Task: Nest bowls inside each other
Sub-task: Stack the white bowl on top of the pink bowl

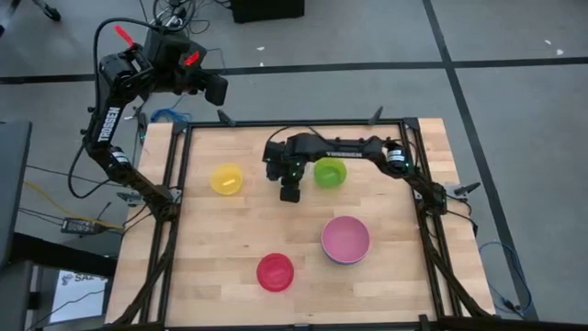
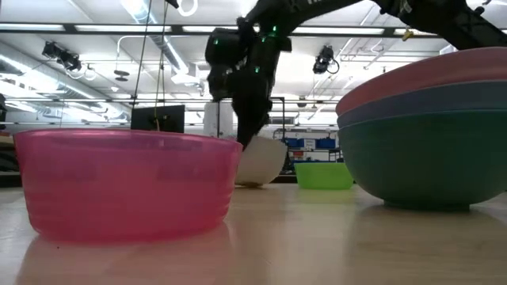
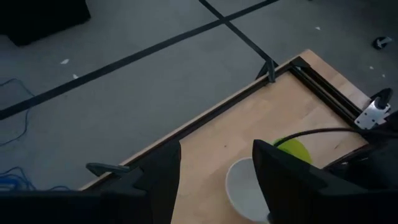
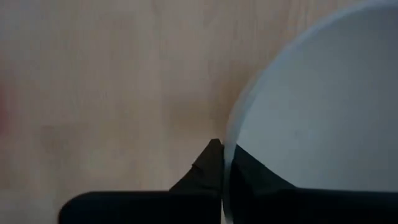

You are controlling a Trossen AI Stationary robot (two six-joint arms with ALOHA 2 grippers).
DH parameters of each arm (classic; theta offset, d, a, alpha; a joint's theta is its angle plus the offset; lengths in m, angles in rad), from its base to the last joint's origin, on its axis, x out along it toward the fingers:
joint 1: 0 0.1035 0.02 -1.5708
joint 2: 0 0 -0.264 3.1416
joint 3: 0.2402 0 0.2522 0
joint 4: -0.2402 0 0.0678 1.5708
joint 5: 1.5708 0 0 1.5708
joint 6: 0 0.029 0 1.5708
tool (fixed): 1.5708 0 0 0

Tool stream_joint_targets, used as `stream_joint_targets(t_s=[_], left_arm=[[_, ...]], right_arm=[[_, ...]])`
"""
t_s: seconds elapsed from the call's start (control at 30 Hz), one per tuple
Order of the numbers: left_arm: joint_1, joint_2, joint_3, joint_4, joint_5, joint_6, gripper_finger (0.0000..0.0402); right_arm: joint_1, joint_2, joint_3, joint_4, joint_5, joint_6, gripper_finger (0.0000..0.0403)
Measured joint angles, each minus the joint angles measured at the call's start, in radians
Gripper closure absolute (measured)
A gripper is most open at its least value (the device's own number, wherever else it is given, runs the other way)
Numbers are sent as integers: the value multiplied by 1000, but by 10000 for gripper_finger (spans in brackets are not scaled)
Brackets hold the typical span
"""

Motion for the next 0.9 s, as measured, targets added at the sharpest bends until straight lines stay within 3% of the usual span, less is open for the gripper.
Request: stream_joint_targets(t_s=[0.2,0.43,0.63,0.9], left_arm=[[0,0,0,-5,-23,4,193],[0,2,-71,-4,-26,30,193],[0,2,-179,1,1,58,193],[-6,2,-242,54,38,82,193]], right_arm=[[7,-171,109,-254,-124,29,402],[98,-405,113,-466,-191,142,402],[272,-494,48,-450,-163,330,403],[476,-502,-134,-344,-111,560,403]])
